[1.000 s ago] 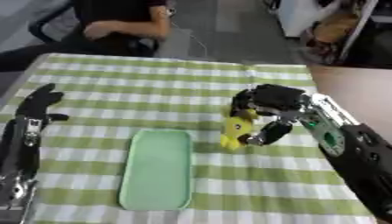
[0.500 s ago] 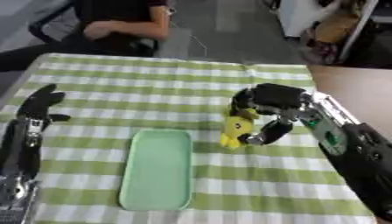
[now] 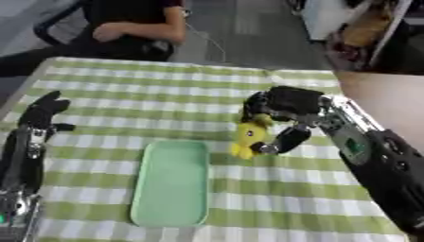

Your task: Pick up objects on the table and place them in the box.

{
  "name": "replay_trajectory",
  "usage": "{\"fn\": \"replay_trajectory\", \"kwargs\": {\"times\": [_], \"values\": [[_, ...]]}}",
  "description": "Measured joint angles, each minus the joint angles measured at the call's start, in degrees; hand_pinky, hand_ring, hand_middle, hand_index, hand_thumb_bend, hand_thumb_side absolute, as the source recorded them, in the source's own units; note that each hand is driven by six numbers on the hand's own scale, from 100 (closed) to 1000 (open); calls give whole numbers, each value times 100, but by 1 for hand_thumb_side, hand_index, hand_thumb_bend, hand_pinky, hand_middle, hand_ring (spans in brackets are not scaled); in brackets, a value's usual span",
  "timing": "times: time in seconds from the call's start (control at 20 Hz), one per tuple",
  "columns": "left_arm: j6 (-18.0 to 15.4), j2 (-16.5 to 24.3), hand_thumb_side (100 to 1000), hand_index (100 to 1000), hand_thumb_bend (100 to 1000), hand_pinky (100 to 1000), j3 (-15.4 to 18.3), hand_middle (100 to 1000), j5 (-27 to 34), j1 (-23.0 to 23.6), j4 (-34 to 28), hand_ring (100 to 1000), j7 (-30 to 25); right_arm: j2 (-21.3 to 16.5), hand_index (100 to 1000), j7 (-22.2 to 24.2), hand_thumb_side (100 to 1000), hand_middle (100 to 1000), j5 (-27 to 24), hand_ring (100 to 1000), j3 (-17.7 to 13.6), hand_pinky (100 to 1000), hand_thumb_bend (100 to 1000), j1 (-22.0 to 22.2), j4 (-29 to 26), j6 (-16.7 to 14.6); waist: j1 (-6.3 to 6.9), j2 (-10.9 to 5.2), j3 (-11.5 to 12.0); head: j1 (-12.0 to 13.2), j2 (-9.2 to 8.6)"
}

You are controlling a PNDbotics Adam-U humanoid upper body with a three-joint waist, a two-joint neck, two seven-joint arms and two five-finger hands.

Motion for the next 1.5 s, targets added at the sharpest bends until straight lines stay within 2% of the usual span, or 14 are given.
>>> {"fn": "replay_trajectory", "kwargs": {"times": [0.35, 0.9, 1.5], "values": [[0, 0, 1000, 766, 675, 621, -1, 898, 0, -32, 0, 833, 0, 150, 315, 131, 320, 217, -155, 121, 58, 100, 100, -101, -191, 34, -12, -8, 35, -14, 0], [0, 0, 1000, 766, 676, 621, -4, 898, 0, -49, 0, 834, 0, 366, 315, 232, 320, 216, -165, 119, 102, 100, 100, -197, -187, 13, -12, -7, 91, -58, 0], [2, -41, 1000, 765, 678, 621, -3, 897, -23, -90, -34, 835, 2, 764, 316, 292, 318, 214, -164, 116, 174, 100, 100, -233, -155, -53, -11, -2, 168, -149, 0]]}}
